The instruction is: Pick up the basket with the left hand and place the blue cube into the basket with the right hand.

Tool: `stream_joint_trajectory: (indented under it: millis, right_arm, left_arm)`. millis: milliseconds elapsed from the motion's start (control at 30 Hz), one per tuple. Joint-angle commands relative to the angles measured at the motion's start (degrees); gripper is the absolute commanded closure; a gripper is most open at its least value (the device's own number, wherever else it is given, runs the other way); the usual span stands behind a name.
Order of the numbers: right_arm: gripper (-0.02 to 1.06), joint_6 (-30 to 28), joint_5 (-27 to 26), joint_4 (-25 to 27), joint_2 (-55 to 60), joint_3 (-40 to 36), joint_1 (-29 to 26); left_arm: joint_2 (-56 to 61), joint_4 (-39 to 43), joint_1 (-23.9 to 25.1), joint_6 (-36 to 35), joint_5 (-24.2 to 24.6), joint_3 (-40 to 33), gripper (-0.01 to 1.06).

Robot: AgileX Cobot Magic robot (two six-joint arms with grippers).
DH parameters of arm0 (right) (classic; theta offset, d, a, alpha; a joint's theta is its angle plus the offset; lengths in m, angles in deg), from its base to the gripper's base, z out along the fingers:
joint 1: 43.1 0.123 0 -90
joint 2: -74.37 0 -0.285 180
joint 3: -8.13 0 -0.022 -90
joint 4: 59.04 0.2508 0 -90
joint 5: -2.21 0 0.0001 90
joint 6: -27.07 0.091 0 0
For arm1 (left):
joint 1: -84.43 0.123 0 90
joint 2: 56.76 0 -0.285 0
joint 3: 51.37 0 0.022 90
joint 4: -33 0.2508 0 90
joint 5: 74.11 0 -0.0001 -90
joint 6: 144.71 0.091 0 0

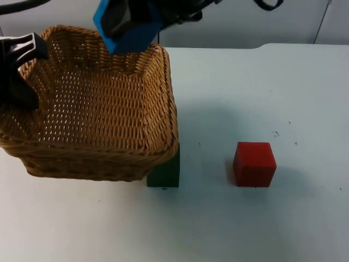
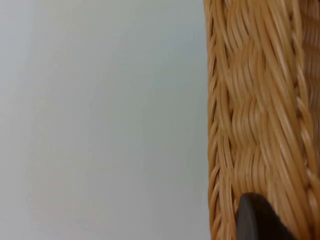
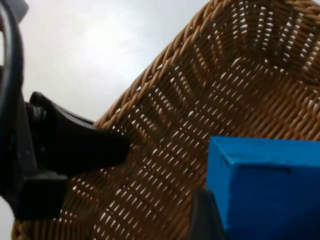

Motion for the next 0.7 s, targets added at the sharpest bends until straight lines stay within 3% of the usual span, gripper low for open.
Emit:
stream_joint_trajectory:
  millis: [0, 267, 500, 667]
  right_arm:
    - [1.05, 0.0, -0.3, -0.1, 1.3, 1.3, 0.5]
    - [1.05, 0.0, 0.0, 0.2, 5.2, 3.9, 1.0]
    - [1.05, -0.1, -3.3, 0.2, 7.4, 4.2, 1.7]
    - [1.05, -0.1, -1.9, 0.2, 10.5, 6.6, 1.7]
  left_arm:
    - [0.9, -1.7, 0.1, -0.1, -0.4, 0.1, 1.05]
    - [0.9, -2.4, 0.1, 0.0, -0.3, 0.1, 1.05]
    - [0.9, -3.0, 0.1, 0.0, -0.2, 0.1, 1.05]
    - [0.9, -3.1, 0.1, 0.0, -0.2, 0.1, 1.05]
